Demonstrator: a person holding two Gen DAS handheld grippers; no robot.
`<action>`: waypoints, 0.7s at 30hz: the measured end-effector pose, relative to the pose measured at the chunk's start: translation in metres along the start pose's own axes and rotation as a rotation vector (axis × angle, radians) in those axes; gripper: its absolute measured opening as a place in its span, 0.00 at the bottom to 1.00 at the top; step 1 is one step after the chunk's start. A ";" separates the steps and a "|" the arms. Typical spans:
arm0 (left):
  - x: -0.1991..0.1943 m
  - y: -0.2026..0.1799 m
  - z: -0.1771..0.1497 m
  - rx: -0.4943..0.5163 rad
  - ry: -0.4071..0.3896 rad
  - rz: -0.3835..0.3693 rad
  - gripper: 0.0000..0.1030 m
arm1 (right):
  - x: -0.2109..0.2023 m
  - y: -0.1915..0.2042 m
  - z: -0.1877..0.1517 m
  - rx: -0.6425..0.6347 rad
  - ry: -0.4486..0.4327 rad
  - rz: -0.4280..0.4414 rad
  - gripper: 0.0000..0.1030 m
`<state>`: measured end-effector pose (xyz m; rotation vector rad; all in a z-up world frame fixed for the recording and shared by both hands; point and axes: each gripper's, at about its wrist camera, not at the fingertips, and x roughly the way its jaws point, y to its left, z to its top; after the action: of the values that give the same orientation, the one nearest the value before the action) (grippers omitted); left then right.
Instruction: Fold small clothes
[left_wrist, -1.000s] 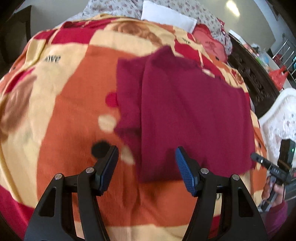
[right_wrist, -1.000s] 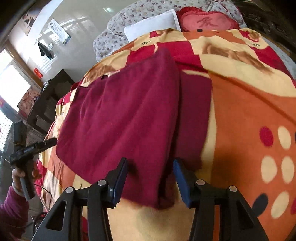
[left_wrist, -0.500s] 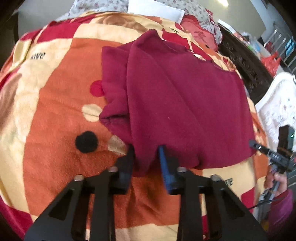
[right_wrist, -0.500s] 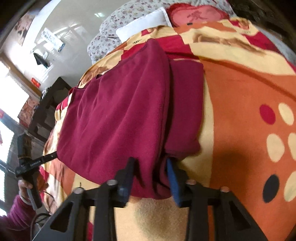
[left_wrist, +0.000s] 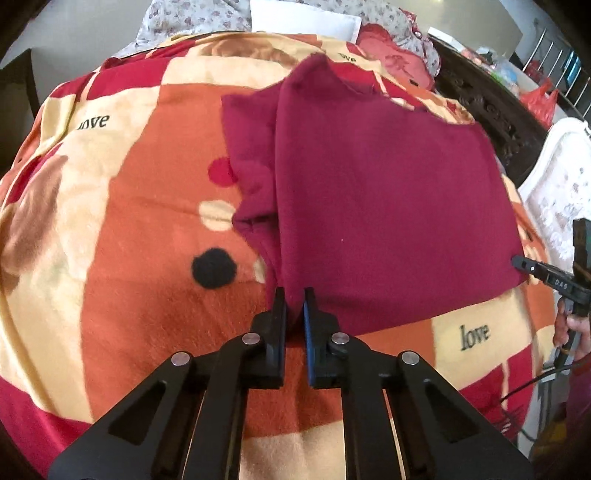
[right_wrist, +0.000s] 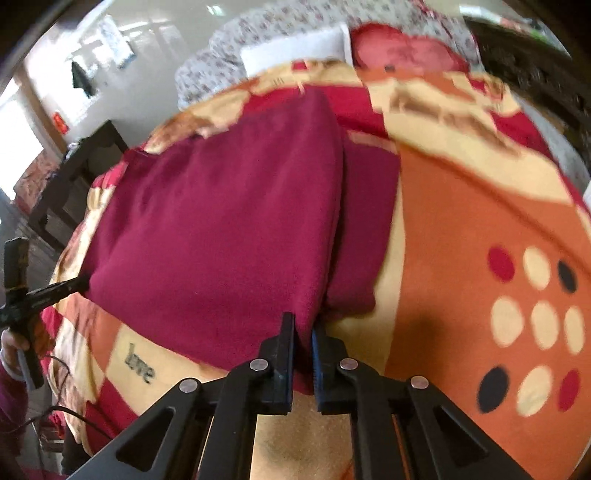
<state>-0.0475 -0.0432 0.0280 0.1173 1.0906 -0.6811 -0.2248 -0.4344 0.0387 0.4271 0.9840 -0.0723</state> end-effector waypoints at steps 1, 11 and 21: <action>-0.001 0.000 0.001 -0.008 -0.006 -0.006 0.07 | -0.001 -0.002 0.000 0.018 -0.004 0.013 0.07; -0.022 -0.001 0.005 -0.053 -0.025 0.042 0.16 | -0.045 0.012 0.015 0.017 -0.079 0.013 0.30; -0.041 -0.014 0.019 -0.050 -0.093 0.089 0.46 | -0.013 0.071 0.034 -0.077 -0.053 0.090 0.31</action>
<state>-0.0524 -0.0439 0.0753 0.0893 1.0068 -0.5738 -0.1874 -0.3841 0.0877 0.3963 0.9113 0.0352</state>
